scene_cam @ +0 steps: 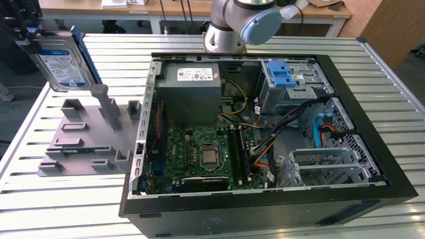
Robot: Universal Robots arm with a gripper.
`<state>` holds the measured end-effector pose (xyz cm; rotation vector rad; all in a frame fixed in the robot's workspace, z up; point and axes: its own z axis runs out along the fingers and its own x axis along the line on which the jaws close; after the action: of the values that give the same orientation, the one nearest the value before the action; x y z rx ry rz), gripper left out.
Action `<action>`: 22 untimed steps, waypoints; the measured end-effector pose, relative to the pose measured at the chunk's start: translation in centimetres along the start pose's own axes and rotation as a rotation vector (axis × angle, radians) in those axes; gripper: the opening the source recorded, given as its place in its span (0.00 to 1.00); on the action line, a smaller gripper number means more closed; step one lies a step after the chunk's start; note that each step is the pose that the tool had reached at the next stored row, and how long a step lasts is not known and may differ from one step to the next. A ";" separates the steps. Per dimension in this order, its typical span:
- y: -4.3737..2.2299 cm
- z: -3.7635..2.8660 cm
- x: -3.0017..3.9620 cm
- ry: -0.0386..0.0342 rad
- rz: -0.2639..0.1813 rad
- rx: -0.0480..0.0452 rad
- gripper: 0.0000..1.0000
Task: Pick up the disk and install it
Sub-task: 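Pick up the disk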
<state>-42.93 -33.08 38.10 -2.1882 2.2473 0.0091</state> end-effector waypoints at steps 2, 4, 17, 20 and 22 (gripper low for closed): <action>0.00 -0.18 0.00 0.0001 0.000 -0.0001 0.36; 0.00 -0.35 0.00 0.0000 0.000 0.0000 0.36; 0.00 -0.52 0.00 -0.0002 0.000 0.0000 0.36; 0.00 -0.54 0.00 -0.0003 0.000 0.0000 0.36; 0.00 -0.63 0.00 -0.0002 0.000 -0.0001 0.36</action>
<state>-42.94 -33.08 38.73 -2.1881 2.2472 0.0094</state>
